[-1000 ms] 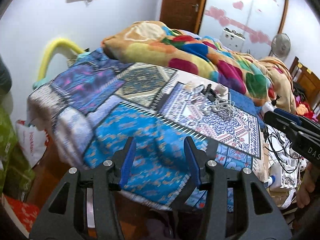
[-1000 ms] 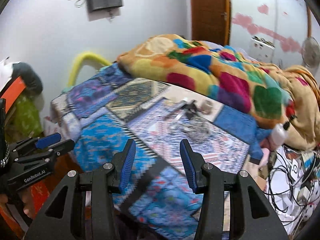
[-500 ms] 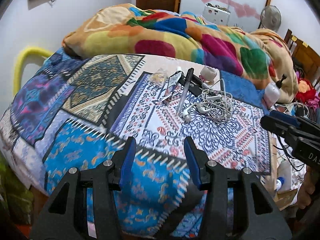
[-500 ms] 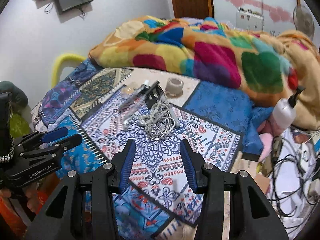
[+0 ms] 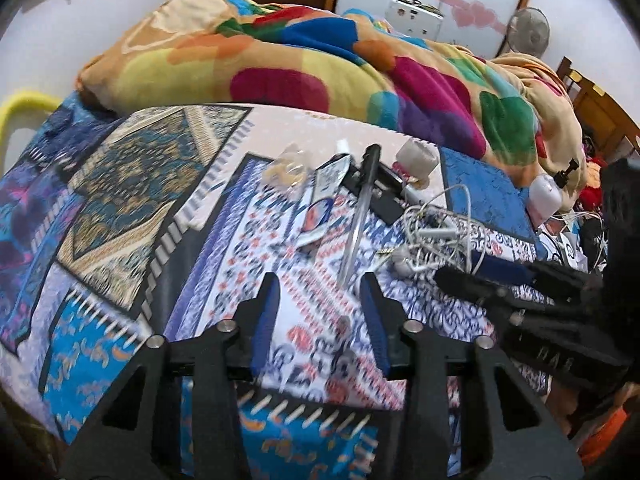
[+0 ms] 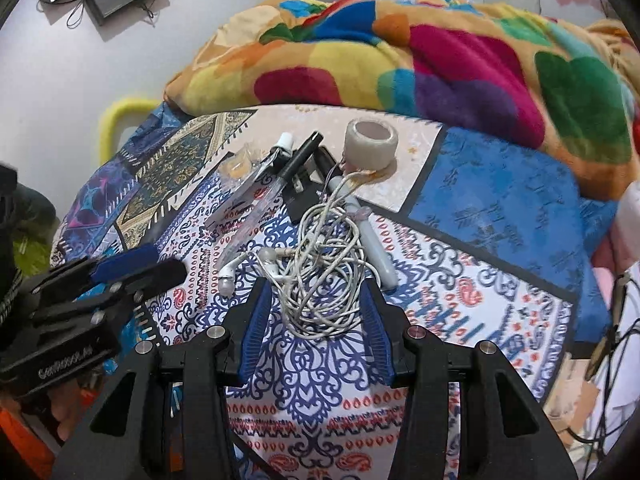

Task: Collect trash
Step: 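Grasp the clear pen with the left gripper while the right grasps a pink item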

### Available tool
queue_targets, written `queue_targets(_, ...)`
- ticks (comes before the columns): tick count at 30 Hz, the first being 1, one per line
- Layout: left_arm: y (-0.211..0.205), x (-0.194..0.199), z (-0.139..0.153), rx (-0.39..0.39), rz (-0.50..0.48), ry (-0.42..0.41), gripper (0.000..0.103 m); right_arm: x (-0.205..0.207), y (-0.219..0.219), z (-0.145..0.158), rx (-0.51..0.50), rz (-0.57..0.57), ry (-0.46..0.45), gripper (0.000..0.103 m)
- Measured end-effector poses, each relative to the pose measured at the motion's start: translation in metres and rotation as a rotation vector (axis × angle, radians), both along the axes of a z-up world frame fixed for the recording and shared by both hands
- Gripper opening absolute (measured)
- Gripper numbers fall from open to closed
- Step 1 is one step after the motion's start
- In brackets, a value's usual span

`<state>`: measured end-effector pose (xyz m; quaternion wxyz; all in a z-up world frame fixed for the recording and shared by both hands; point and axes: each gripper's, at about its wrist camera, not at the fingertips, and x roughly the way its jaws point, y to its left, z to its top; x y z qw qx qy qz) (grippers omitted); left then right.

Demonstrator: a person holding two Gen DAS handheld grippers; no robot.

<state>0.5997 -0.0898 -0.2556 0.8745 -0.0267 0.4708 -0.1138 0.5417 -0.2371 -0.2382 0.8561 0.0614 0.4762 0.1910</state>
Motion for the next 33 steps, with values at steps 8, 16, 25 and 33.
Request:
queue_targets(8,-0.026,0.028,-0.014,0.08,-0.034,0.006,0.022,-0.014,-0.012,0.0,0.009,0.037,-0.007,0.007)
queue_targets(16,-0.031,0.006,-0.015,0.081,-0.053,0.013,0.001,-0.039,-0.03,0.008,0.006,0.055,-0.016,0.006)
queue_targets(25,-0.022,-0.051,-0.02,0.102,-0.064,0.064,0.0,-0.068,-0.032,0.01,-0.019,0.088,0.008,0.006)
queue_targets(33,-0.032,-0.041,-0.014,0.143,-0.093,0.047,0.026,-0.074,-0.041,0.005,-0.063,0.061,0.019,0.01)
